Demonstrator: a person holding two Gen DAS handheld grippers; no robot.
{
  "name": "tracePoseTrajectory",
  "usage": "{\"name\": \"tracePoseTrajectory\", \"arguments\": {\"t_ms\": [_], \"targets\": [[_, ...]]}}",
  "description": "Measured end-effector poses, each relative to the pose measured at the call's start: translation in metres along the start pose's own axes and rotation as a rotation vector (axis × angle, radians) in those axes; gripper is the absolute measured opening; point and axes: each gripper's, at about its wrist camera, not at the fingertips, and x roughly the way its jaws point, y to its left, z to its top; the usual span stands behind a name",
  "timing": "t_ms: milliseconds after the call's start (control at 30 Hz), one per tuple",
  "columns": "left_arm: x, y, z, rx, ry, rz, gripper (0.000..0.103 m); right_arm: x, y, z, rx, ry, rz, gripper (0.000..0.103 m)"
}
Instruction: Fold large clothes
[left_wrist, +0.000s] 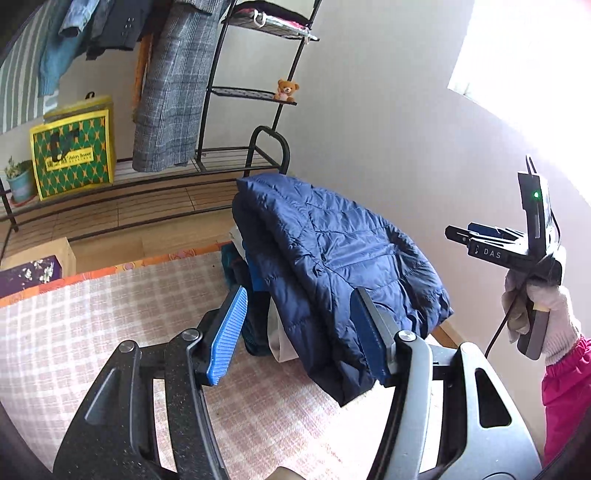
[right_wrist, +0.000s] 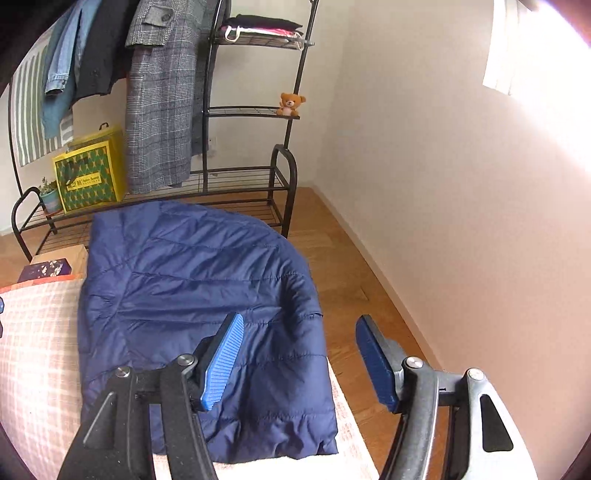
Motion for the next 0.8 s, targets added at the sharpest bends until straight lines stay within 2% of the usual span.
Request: {"name": "tracePoseTrajectory", "arguments": {"t_ms": [167, 400, 567, 667, 800], "targets": [[-0.067, -0.03, -0.011, 0.088, -0.058, 0.025, 0.06, -0.07, 0.01, -0.005, 0.019, -0.052, 0.019, 0.066], [-0.148, -0.06, -0.043, 0.186, -0.141, 0.047, 0.06, -0.153, 0.03, -0.035, 0.063, -0.103, 0.037, 0.067], [-0.181, -0.067, -0.071, 0.215, -0.158, 0.05, 0.062, -0.185, 0.051, -0.066, 0.084, -0.136, 0.039, 0.07], [-0.196, -0.069, -0.088, 0.225, -0.175, 0.069, 0.071, -0.198, 0.067, -0.085, 0.088, -0.162, 0.048, 0.075], [-0.21, -0.068, -0.11, 0.245, -0.184, 0.085, 0.071, -0.211, 0.09, -0.108, 0.077, -0.199, 0.018, 0.078]]}}
